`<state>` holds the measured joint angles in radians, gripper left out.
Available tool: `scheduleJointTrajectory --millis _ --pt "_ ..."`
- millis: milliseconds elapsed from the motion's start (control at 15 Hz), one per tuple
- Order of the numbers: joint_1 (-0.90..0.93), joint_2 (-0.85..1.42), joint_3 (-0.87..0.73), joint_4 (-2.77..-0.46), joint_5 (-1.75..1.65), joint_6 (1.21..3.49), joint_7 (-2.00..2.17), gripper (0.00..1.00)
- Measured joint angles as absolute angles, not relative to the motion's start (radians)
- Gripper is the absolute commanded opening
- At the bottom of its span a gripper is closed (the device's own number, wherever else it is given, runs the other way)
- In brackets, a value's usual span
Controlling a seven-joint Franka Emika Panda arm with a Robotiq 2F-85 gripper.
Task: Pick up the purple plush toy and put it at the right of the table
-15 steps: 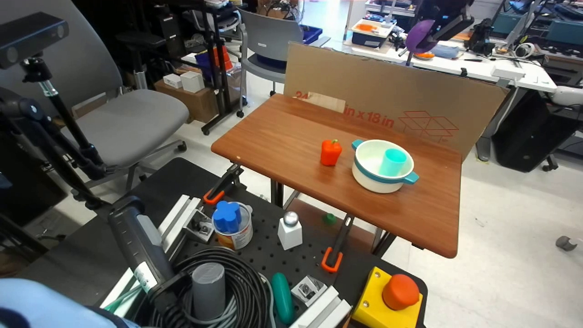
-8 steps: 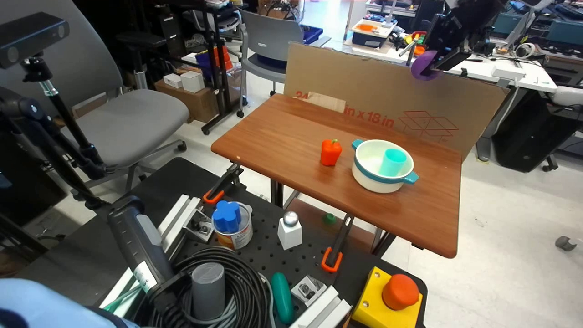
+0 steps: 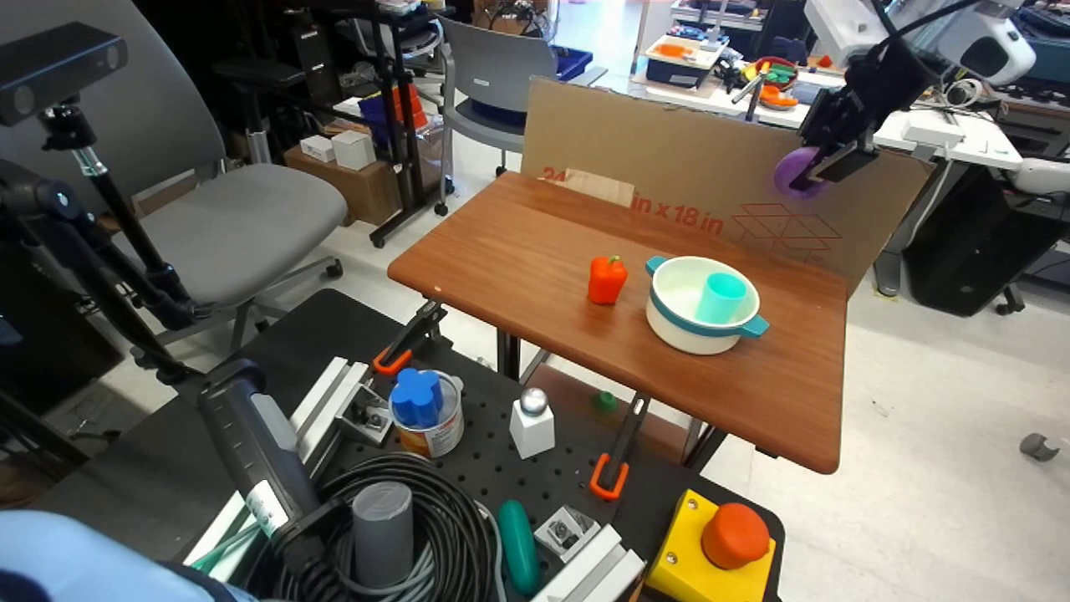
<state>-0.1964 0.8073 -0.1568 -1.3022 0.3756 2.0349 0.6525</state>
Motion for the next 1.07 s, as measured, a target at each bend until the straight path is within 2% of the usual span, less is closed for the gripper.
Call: scheduleJointTrajectory --millis 1067 --pt "-0.235 1.128 -0.199 -0.948 0.235 1.851 0.868 0.06"
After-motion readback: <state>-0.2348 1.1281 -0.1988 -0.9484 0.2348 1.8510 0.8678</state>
